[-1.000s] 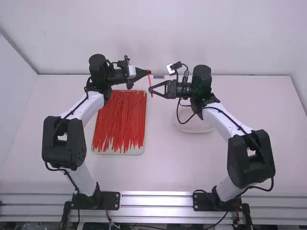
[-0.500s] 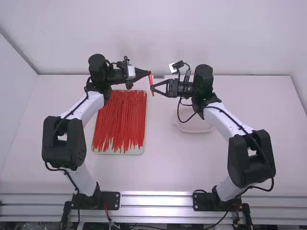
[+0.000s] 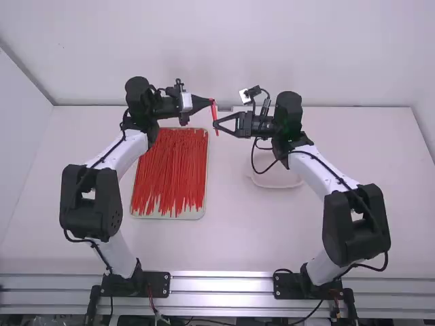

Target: Fasten the cable tie

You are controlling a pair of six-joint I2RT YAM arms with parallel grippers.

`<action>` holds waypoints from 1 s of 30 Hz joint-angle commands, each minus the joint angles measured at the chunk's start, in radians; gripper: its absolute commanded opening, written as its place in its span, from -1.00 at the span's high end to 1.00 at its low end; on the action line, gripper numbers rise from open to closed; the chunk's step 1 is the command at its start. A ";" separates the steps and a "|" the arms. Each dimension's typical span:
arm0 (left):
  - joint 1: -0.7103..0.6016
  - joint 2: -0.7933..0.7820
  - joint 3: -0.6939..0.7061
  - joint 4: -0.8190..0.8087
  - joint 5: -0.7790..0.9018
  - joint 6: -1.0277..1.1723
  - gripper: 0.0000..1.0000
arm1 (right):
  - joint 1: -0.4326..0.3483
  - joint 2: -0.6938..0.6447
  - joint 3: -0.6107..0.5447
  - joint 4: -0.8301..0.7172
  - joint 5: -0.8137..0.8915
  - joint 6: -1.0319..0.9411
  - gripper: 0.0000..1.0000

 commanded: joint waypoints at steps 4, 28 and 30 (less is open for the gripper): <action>-0.027 -0.002 -0.002 0.007 0.010 -0.016 0.96 | 0.004 0.008 0.024 0.005 -0.007 0.002 1.00; 0.002 -0.002 -0.002 -0.005 -0.006 -0.016 0.96 | -0.002 0.008 0.024 0.005 -0.017 0.000 1.00; 0.000 -0.002 -0.002 -0.005 -0.005 -0.017 0.96 | -0.002 0.008 0.024 0.005 -0.014 0.000 1.00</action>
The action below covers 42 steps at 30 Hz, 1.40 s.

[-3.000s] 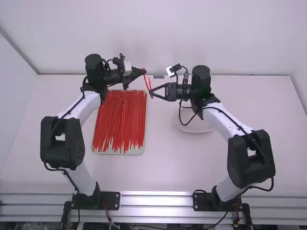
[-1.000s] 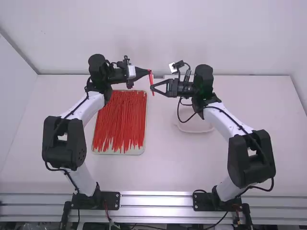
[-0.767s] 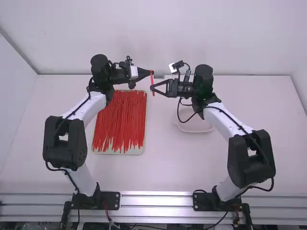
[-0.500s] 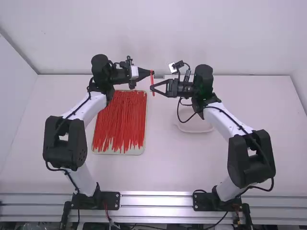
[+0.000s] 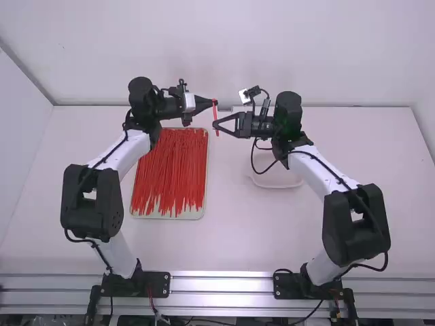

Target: Fasten the cable tie

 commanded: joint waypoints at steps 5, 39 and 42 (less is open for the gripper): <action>0.010 -0.002 -0.002 0.002 0.007 -0.006 0.96 | -0.002 0.008 0.024 0.005 -0.010 0.002 1.00; 0.011 -0.002 -0.002 0.026 0.034 -0.032 0.96 | -0.002 0.008 0.024 0.015 -0.013 -0.005 1.00; 0.011 -0.002 -0.002 0.026 0.033 -0.032 0.96 | -0.002 0.008 0.024 0.017 -0.013 -0.005 1.00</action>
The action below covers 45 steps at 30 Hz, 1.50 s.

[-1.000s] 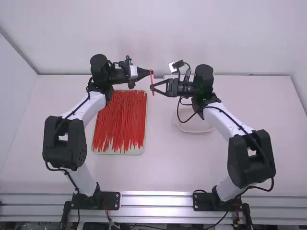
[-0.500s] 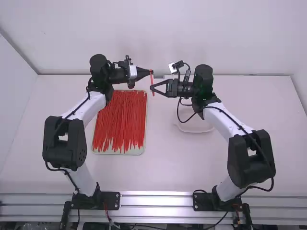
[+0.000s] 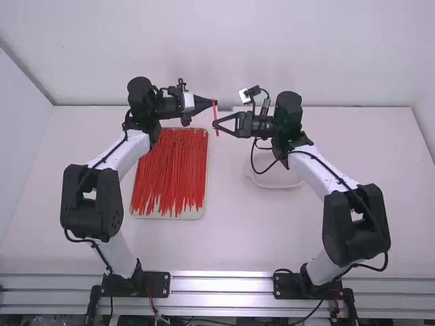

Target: Fasten the cable tie

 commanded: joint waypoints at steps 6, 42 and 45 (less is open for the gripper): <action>0.009 -0.002 -0.002 0.010 0.018 -0.003 0.96 | -0.002 0.008 0.024 0.043 -0.013 0.004 1.00; -0.013 -0.002 -0.002 0.047 0.050 -0.004 0.96 | -0.015 0.008 0.024 0.045 -0.024 0.049 1.00; -0.016 -0.002 -0.002 0.073 0.045 -0.043 0.96 | -0.015 0.008 0.024 0.045 -0.025 0.049 1.00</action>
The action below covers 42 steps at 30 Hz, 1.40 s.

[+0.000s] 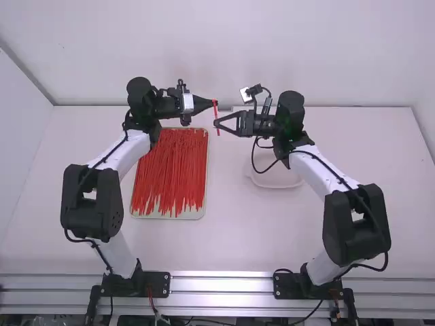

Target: Fasten the cable tie

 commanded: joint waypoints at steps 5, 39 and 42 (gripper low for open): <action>-0.009 -0.002 -0.002 0.075 0.015 -0.088 0.96 | -0.004 0.008 0.024 0.004 -0.007 0.002 1.00; -0.048 -0.002 -0.002 -0.007 0.092 -0.046 0.97 | -0.019 0.008 0.026 0.135 0.028 0.115 1.00; -0.048 -0.002 -0.002 -0.008 0.121 -0.034 0.96 | -0.019 0.008 0.026 0.135 0.039 0.130 1.00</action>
